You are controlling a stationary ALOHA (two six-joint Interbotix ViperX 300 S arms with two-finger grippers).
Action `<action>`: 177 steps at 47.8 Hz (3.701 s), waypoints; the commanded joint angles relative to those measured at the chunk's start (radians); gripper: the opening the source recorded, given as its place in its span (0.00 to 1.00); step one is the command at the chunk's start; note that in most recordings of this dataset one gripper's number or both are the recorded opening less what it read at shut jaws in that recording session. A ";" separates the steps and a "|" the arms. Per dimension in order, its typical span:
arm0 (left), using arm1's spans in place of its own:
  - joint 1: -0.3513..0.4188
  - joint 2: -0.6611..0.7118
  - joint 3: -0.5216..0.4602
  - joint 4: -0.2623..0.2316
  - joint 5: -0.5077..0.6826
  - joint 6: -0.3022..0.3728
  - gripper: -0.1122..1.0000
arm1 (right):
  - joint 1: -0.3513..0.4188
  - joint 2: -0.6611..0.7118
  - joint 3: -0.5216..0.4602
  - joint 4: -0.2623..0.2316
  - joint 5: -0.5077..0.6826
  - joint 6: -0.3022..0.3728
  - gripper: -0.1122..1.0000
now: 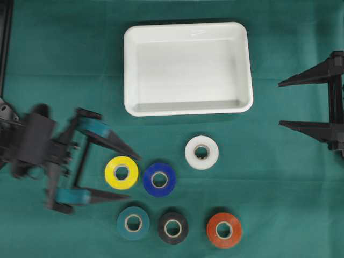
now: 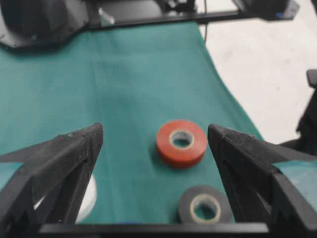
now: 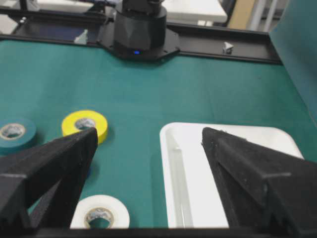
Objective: Pick up the tape from a random location and place it into the white case.
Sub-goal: 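Reach the left gripper over the orange-red tape roll, then lower the left gripper and close it on the orange-red tape roll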
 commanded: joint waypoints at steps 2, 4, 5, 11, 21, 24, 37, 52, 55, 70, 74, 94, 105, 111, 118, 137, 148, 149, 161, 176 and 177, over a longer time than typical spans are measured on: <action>-0.011 0.095 -0.127 -0.002 -0.003 0.005 0.97 | -0.002 0.009 -0.028 -0.006 -0.008 0.000 0.92; -0.011 0.129 -0.166 -0.002 0.003 0.005 0.97 | 0.000 0.012 -0.028 -0.006 -0.008 0.000 0.92; -0.011 0.146 -0.187 -0.002 0.008 0.006 0.97 | 0.000 0.014 -0.026 -0.008 -0.009 0.000 0.92; -0.014 0.245 -0.319 -0.002 0.058 0.008 0.97 | -0.002 0.021 -0.028 -0.011 -0.012 0.000 0.92; -0.014 0.380 -0.520 -0.002 0.147 0.008 0.97 | -0.002 0.018 -0.029 -0.011 -0.012 0.000 0.92; -0.014 0.416 -0.568 -0.002 0.164 0.006 0.97 | -0.002 0.018 -0.031 -0.011 -0.012 0.000 0.92; -0.020 0.523 -0.718 -0.002 0.232 0.000 0.97 | -0.002 0.017 -0.031 -0.011 -0.014 0.000 0.92; -0.034 0.575 -0.822 -0.005 0.377 -0.032 0.97 | 0.000 0.008 -0.037 -0.011 -0.006 -0.002 0.92; -0.029 0.591 -0.856 -0.005 0.453 -0.058 0.97 | -0.002 0.008 -0.037 -0.012 -0.003 -0.002 0.92; -0.025 0.707 -1.111 0.005 0.916 -0.147 0.97 | -0.002 0.006 -0.037 -0.021 0.006 -0.003 0.92; -0.023 0.742 -1.180 0.011 1.026 -0.153 0.97 | -0.002 0.006 -0.037 -0.023 0.006 -0.003 0.92; -0.020 0.804 -1.278 0.018 1.167 -0.153 0.97 | 0.000 0.011 -0.037 -0.023 0.011 -0.003 0.92; -0.020 0.804 -1.275 0.018 1.167 -0.153 0.97 | -0.002 0.011 -0.037 -0.023 0.011 0.000 0.92; -0.021 0.802 -1.270 0.018 1.167 -0.153 0.97 | -0.002 0.011 -0.038 -0.023 0.011 0.000 0.92; -0.021 0.802 -1.266 0.018 1.167 -0.153 0.97 | -0.002 0.011 -0.037 -0.023 0.011 0.000 0.92; -0.020 0.802 -1.235 0.018 1.138 -0.153 0.97 | -0.002 0.012 -0.038 -0.023 0.011 0.000 0.92; -0.021 0.804 -1.180 0.018 1.075 -0.155 0.97 | -0.002 0.012 -0.037 -0.023 0.011 0.000 0.92; -0.021 0.804 -1.173 0.018 1.069 -0.155 0.97 | -0.002 0.012 -0.037 -0.023 0.011 0.000 0.92; -0.020 0.827 -1.115 0.018 0.973 -0.155 0.97 | 0.000 0.012 -0.037 -0.023 0.011 0.000 0.92; -0.020 0.897 -1.103 0.017 0.936 -0.155 0.97 | 0.000 0.017 -0.035 -0.023 0.011 0.000 0.92; -0.020 0.905 -1.103 0.018 0.936 -0.155 0.97 | -0.002 0.018 -0.035 -0.023 0.011 0.000 0.92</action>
